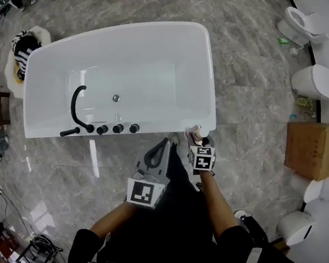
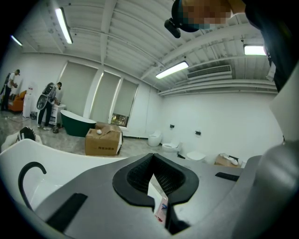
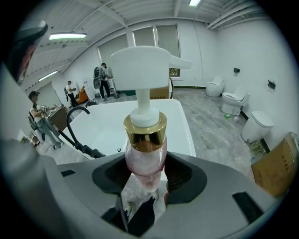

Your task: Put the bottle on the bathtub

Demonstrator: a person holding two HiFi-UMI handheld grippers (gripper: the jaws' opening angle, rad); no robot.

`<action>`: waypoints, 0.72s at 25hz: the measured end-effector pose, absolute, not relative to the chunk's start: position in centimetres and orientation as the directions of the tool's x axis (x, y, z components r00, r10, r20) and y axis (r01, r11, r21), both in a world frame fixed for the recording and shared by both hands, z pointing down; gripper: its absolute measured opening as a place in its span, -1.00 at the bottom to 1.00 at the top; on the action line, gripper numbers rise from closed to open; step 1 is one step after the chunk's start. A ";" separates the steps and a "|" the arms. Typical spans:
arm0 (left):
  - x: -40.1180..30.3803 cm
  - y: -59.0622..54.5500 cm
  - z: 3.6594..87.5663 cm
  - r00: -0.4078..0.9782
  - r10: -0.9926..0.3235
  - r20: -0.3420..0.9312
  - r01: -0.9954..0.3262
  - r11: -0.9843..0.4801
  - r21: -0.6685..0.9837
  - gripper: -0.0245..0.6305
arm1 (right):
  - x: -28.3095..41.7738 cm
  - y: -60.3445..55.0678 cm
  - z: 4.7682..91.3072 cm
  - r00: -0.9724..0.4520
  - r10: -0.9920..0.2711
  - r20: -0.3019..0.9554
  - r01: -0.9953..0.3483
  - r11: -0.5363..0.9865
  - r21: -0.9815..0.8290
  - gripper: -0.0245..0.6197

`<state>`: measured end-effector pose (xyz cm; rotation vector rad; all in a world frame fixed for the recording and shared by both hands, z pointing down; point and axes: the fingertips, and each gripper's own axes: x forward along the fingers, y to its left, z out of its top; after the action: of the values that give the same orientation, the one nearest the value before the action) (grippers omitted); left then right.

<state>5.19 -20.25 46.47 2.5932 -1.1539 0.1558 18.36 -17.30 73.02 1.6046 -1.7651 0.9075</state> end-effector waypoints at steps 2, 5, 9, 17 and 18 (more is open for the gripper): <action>5.4 -20.8 46.6 0.669 -0.710 0.220 -0.743 -0.631 0.224 -0.88 | 18.7 -17.7 74.1 -0.103 -0.582 0.807 -0.995 0.045 -0.094 -0.26; 5.5 -21.3 46.9 0.663 -0.713 0.227 -0.748 -0.624 0.226 -0.88 | 18.9 -18.3 75.8 -0.103 -0.562 0.821 -0.995 0.044 -0.095 -0.26; 5.5 -21.8 47.1 0.659 -0.715 0.233 -0.752 -0.619 0.227 -0.88 | 19.0 -19.2 77.4 -0.103 -0.546 0.831 -0.995 0.041 -0.096 -0.26; 5.1 -22.9 47.6 0.648 -0.718 0.254 -0.762 -0.606 0.229 -0.88 | 18.9 -20.2 79.7 -0.095 -0.516 0.851 -0.995 0.037 -0.089 -0.26; 5.1 -23.0 47.7 0.647 -0.718 0.255 -0.762 -0.605 0.230 -0.88 | 18.9 -20.3 80.0 -0.096 -0.513 0.853 -0.995 0.036 -0.090 -0.26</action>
<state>5.14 -23.02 47.67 2.5519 -1.1834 0.1946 18.91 -20.30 79.99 1.5402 -1.6807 0.9680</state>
